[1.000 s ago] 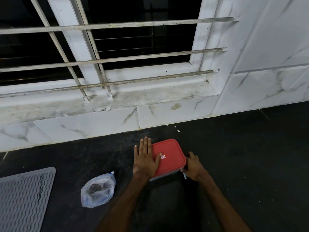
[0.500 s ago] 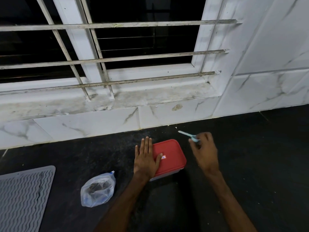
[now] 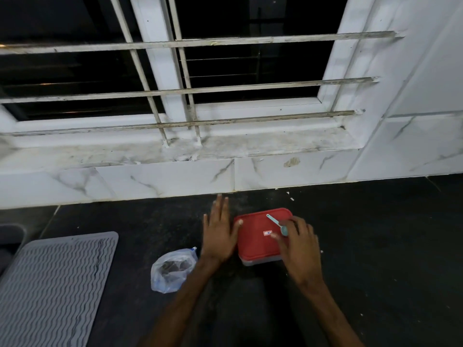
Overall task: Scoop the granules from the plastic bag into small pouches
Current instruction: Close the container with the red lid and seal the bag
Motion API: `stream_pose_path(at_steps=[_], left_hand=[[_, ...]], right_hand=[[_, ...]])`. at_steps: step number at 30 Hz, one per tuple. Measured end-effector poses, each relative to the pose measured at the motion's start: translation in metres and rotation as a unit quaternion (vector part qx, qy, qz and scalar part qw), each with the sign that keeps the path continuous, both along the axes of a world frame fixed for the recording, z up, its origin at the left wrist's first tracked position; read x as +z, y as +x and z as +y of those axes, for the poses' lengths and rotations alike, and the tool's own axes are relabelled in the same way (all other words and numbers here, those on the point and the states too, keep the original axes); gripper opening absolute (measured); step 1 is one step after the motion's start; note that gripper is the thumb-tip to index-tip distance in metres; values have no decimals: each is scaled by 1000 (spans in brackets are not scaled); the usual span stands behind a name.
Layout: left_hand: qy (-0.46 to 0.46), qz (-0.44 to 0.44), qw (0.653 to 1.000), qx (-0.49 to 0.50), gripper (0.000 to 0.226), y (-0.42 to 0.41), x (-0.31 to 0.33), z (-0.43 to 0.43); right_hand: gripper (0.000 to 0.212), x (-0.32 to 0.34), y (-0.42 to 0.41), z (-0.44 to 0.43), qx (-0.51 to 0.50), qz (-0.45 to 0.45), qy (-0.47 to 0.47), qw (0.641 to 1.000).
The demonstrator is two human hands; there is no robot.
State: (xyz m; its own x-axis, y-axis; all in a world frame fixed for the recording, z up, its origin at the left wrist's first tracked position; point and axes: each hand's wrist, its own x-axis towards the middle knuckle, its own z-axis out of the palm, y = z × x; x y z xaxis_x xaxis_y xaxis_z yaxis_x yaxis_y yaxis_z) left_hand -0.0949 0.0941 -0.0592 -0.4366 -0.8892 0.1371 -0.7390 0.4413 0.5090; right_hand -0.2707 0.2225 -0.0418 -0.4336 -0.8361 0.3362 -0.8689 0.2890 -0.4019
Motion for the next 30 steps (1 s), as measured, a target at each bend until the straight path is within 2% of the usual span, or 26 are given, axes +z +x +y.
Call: stream_pose_path(at_steps=[2, 4, 7, 9, 11, 13, 17, 20, 23, 25, 27, 29, 30], left_hand=[[-17, 67, 996, 61, 60, 51, 0, -4], [5, 98, 988, 116, 43, 113, -7, -4], [143, 113, 956, 231, 31, 194, -19, 6], [271, 127, 913, 278, 29, 225, -23, 17], [384, 155, 866, 280, 33, 233, -27, 28], [428, 179, 839, 285, 35, 235, -34, 37], [439, 249, 816, 282, 28, 228, -35, 46], [448, 309, 788, 288, 24, 222, -33, 48], [452, 361, 764, 286, 26, 217, -28, 42], [462, 379, 753, 275, 28, 210, -23, 39], [459, 397, 751, 260, 30, 202, -19, 37], [451, 399, 759, 247, 31, 196, -16, 36], [450, 390, 767, 237, 29, 194, -14, 36]], right_hand=[[23, 2, 28, -5, 132, -39, -34, 990], [19, -5, 61, -15, 263, -95, 17, 960], [20, -28, 108, -36, 334, -110, 86, 932], [27, -41, 136, -51, 319, -172, 118, 925], [35, -51, 152, -66, 261, -290, 156, 907], [44, -57, 164, -80, 192, -368, 199, 888], [40, -69, 172, -94, 128, -421, 231, 868], [37, -64, 171, -94, 113, -484, 238, 834], [34, -50, 168, -89, 113, -590, 222, 768], [23, -42, 160, -85, 112, -665, 215, 706], [11, -36, 153, -82, 120, -708, 207, 665], [5, -31, 149, -81, 125, -712, 186, 665], [5, -31, 148, -81, 121, -702, 173, 680]])
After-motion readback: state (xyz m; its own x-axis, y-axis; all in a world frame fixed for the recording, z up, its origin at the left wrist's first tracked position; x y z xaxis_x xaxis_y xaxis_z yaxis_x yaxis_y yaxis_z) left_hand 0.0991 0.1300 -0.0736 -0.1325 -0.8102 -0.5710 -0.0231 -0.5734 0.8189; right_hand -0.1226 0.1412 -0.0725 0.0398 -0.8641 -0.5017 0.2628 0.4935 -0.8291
